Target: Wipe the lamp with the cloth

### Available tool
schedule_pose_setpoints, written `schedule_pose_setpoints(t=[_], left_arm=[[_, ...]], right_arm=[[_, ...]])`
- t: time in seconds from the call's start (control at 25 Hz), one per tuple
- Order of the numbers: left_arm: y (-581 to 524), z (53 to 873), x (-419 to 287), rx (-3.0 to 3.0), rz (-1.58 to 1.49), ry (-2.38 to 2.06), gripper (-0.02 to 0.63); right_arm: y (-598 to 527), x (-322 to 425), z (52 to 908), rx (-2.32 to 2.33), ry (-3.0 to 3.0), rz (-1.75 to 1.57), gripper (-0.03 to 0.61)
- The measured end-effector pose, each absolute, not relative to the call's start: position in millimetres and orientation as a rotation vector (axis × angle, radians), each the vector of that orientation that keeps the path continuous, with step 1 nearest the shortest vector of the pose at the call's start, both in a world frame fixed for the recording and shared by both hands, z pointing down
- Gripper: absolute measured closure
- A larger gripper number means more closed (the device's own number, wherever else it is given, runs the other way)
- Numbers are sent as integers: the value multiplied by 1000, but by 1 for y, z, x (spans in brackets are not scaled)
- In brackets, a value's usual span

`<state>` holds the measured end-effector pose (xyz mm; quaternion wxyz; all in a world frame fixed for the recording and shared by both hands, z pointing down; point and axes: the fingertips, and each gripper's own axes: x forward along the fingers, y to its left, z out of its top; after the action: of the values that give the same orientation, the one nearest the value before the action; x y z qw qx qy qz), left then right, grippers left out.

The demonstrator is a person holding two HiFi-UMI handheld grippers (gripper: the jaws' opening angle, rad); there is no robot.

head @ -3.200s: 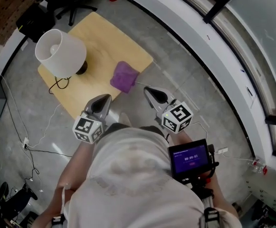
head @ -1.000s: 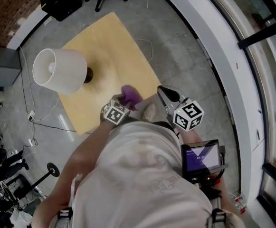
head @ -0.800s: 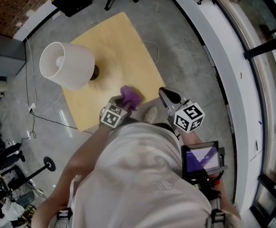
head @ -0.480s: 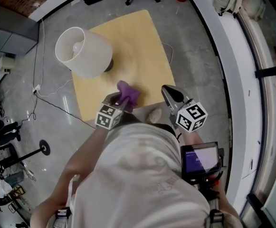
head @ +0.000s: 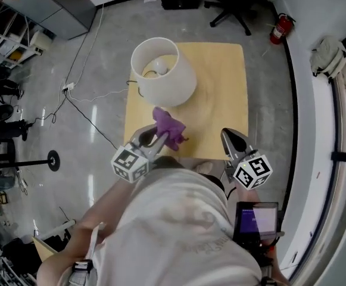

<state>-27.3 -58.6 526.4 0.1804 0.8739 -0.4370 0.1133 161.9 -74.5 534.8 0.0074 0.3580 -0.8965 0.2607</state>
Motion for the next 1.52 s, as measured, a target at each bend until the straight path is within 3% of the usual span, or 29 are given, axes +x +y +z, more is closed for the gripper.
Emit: schedule_pose_setpoints(t=[0.52,0.8,1.04,1.52], left_arm=[[-139,383,-139,2661,10,-1575,517],[-182,432,-80,2726,155,-1386,517],[-166,444,-119,2708,120,-1390,517],[-151,549,-137,2444,214,-1315,517]], right_arm=[[-112,75,503,1043,-2804,722,565],[-108,116,502,1119,-2692,746,565],[-105,65,496,1114,-2740,737,565],[-96,51,495,1132,-2719,687,565]])
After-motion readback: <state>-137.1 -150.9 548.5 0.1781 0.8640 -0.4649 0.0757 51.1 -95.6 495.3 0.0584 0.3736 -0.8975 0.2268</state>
